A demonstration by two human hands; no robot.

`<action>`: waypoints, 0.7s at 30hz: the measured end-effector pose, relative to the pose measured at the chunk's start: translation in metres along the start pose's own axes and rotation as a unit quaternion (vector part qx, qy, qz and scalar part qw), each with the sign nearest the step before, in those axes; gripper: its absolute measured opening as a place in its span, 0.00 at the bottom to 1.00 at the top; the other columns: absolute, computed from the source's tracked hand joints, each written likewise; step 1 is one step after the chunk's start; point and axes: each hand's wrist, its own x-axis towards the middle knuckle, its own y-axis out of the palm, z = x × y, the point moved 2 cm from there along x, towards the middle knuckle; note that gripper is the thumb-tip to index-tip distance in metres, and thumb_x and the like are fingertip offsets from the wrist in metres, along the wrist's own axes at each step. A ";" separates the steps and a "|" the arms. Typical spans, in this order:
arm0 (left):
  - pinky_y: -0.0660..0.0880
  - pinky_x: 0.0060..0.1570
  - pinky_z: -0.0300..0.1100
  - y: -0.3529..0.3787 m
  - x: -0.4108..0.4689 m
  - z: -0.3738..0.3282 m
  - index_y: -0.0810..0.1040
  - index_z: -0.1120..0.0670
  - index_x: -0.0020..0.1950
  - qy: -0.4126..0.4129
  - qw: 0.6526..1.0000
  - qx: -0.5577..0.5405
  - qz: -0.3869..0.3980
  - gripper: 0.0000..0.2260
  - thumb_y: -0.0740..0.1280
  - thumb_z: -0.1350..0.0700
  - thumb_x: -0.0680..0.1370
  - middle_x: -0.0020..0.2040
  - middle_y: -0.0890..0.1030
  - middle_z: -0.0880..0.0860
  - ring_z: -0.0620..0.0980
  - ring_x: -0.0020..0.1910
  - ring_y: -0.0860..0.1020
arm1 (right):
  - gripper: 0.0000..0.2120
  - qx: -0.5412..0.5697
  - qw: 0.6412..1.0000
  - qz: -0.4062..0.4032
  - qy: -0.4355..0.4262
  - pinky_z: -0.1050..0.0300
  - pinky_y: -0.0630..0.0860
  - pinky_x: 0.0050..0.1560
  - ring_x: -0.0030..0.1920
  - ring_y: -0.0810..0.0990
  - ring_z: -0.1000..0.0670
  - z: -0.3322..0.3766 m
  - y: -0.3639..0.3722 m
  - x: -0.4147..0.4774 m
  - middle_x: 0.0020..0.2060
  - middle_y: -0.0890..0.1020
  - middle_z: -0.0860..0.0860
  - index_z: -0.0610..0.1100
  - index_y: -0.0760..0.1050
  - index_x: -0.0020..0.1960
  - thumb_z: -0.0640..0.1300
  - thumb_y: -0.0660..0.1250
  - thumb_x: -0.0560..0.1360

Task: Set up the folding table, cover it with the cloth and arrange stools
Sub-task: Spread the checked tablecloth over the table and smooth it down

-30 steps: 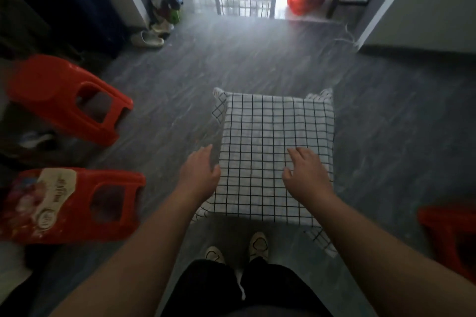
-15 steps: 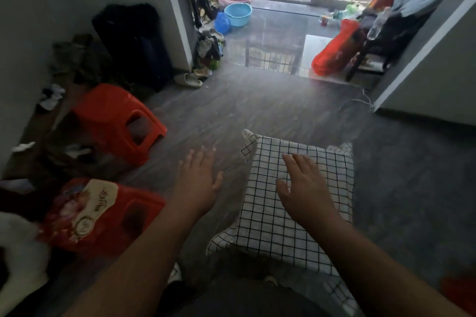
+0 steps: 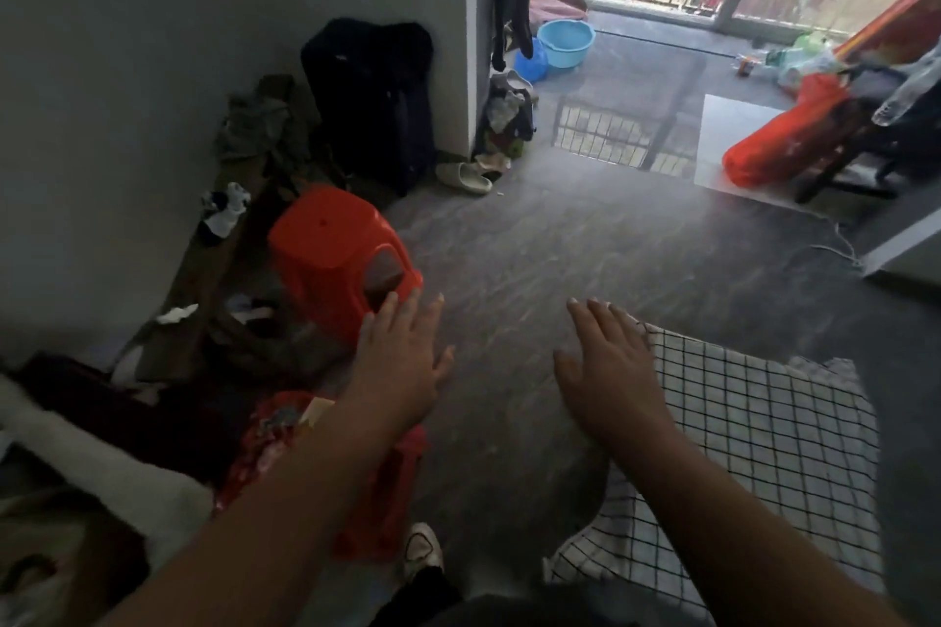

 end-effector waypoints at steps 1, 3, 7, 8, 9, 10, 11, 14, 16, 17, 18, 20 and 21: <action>0.49 0.76 0.55 -0.007 0.010 0.014 0.51 0.49 0.81 0.001 1.000 0.001 0.001 0.31 0.58 0.43 0.82 0.81 0.52 0.55 0.57 0.80 0.50 | 0.31 0.006 1.000 0.000 0.003 0.48 0.50 0.78 0.80 0.49 0.47 0.014 0.003 0.011 0.80 0.56 0.48 0.52 0.53 0.80 0.57 0.57 0.80; 0.50 0.75 0.56 -0.018 0.030 0.035 0.52 0.49 0.81 -0.001 1.000 -0.008 0.002 0.31 0.58 0.43 0.81 0.81 0.53 0.55 0.58 0.79 0.52 | 0.31 0.016 1.000 0.002 0.012 0.48 0.50 0.78 0.80 0.49 0.47 0.034 0.006 0.032 0.80 0.56 0.49 0.51 0.53 0.81 0.57 0.57 0.81; 0.53 0.75 0.56 -0.027 0.076 0.046 0.53 0.49 0.81 0.009 1.000 -0.010 0.017 0.31 0.53 0.40 0.80 0.81 0.55 0.56 0.59 0.79 0.54 | 0.31 0.003 1.000 -0.012 0.025 0.49 0.50 0.77 0.80 0.49 0.47 0.049 0.001 0.068 0.80 0.56 0.49 0.51 0.53 0.81 0.57 0.57 0.81; 0.53 0.75 0.56 -0.028 0.090 0.043 0.53 0.49 0.81 0.019 0.999 -0.010 0.024 0.31 0.55 0.41 0.80 0.81 0.55 0.56 0.58 0.79 0.54 | 0.31 0.002 0.999 -0.016 0.033 0.49 0.50 0.77 0.80 0.50 0.47 0.046 -0.001 0.076 0.80 0.56 0.49 0.51 0.53 0.81 0.56 0.58 0.81; 0.53 0.75 0.56 -0.028 0.104 0.038 0.53 0.49 0.81 0.030 0.999 -0.008 0.030 0.31 0.57 0.42 0.81 0.81 0.54 0.56 0.58 0.79 0.53 | 0.31 0.003 0.999 -0.020 0.042 0.50 0.50 0.77 0.80 0.50 0.46 0.042 -0.005 0.084 0.80 0.57 0.48 0.51 0.53 0.80 0.56 0.58 0.81; 0.53 0.75 0.56 -0.029 0.119 0.031 0.52 0.49 0.81 0.044 0.998 -0.001 0.034 0.31 0.58 0.42 0.81 0.81 0.54 0.56 0.58 0.79 0.53 | 0.31 0.003 0.998 -0.024 0.052 0.50 0.50 0.77 0.79 0.51 0.46 0.036 -0.007 0.093 0.79 0.57 0.48 0.50 0.54 0.80 0.55 0.59 0.81; 0.52 0.75 0.55 -0.030 0.135 0.023 0.51 0.50 0.81 0.060 0.998 0.011 0.035 0.32 0.58 0.43 0.81 0.81 0.54 0.56 0.58 0.79 0.53 | 0.31 0.001 0.998 -0.028 0.059 0.51 0.50 0.77 0.79 0.52 0.45 0.030 -0.009 0.101 0.79 0.58 0.47 0.49 0.55 0.80 0.55 0.59 0.80; 0.50 0.76 0.55 -0.033 0.181 -0.009 0.49 0.50 0.81 0.105 0.993 0.031 0.044 0.32 0.57 0.43 0.81 0.81 0.52 0.57 0.58 0.79 0.52 | 0.31 -0.005 0.996 -0.041 0.077 0.49 0.51 0.77 0.78 0.55 0.44 0.006 -0.013 0.129 0.78 0.61 0.46 0.48 0.57 0.80 0.54 0.60 0.80; 0.50 0.77 0.55 -0.033 0.216 -0.032 0.49 0.49 0.81 0.128 0.990 0.029 0.054 0.32 0.57 0.43 0.81 0.81 0.52 0.57 0.57 0.80 0.51 | 0.31 -0.004 0.995 -0.037 0.090 0.49 0.52 0.77 0.78 0.55 0.44 -0.013 -0.017 0.155 0.78 0.61 0.46 0.48 0.57 0.80 0.54 0.60 0.80; 0.51 0.77 0.55 -0.033 0.237 -0.044 0.49 0.48 0.81 0.137 0.988 0.025 0.060 0.32 0.57 0.43 0.81 0.81 0.52 0.56 0.57 0.80 0.50 | 0.31 -0.002 0.995 -0.035 0.096 0.49 0.52 0.78 0.78 0.55 0.44 -0.024 -0.020 0.172 0.78 0.61 0.46 0.48 0.57 0.80 0.54 0.60 0.80; 0.50 0.77 0.55 -0.034 0.258 -0.056 0.49 0.48 0.81 0.146 0.987 0.021 0.066 0.32 0.57 0.43 0.81 0.81 0.51 0.56 0.56 0.80 0.49 | 0.31 -0.002 0.994 -0.034 0.101 0.49 0.53 0.78 0.78 0.55 0.44 -0.036 -0.024 0.190 0.78 0.60 0.46 0.48 0.56 0.80 0.55 0.59 0.79; 0.49 0.77 0.55 -0.038 0.303 -0.081 0.49 0.47 0.81 0.155 0.985 0.023 0.069 0.31 0.57 0.43 0.81 0.82 0.50 0.55 0.56 0.80 0.49 | 0.32 -0.006 0.993 -0.045 0.109 0.48 0.54 0.78 0.78 0.55 0.44 -0.060 -0.037 0.228 0.78 0.61 0.46 0.49 0.57 0.80 0.57 0.55 0.78; 0.49 0.77 0.55 -0.043 0.326 -0.095 0.49 0.47 0.81 0.159 0.985 0.024 0.065 0.31 0.58 0.43 0.81 0.82 0.51 0.55 0.56 0.80 0.49 | 0.32 -0.008 0.993 -0.051 0.109 0.48 0.54 0.77 0.78 0.55 0.44 -0.072 -0.047 0.248 0.78 0.61 0.46 0.49 0.57 0.80 0.58 0.54 0.78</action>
